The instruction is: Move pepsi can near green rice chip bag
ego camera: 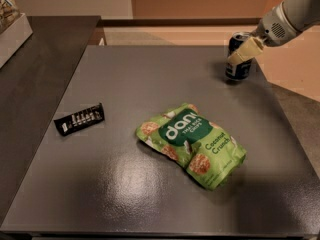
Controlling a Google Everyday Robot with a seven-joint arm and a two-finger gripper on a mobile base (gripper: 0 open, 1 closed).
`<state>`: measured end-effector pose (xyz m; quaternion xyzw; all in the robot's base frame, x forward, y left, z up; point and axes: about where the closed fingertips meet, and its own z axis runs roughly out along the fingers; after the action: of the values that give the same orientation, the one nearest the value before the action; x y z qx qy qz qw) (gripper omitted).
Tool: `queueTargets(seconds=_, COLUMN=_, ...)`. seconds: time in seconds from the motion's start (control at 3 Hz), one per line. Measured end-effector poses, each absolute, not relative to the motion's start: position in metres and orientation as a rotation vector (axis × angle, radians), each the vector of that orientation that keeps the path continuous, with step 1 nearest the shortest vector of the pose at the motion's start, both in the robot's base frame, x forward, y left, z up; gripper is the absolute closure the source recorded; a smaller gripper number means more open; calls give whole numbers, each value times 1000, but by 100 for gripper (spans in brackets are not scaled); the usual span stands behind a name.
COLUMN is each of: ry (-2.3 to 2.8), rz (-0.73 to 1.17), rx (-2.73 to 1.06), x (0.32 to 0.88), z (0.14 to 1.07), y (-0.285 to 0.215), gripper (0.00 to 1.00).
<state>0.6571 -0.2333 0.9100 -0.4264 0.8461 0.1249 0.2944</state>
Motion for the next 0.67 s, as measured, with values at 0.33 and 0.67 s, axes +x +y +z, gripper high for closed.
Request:
queueTargets(seconds=0.33, ry=2237, rz=375, rx=-1210, x=621, z=916, y=-217, gripper=100)
queueTargets(seconds=0.67, ry=2201, rz=421, rx=-1274, x=582, z=918, y=-200, gripper=100)
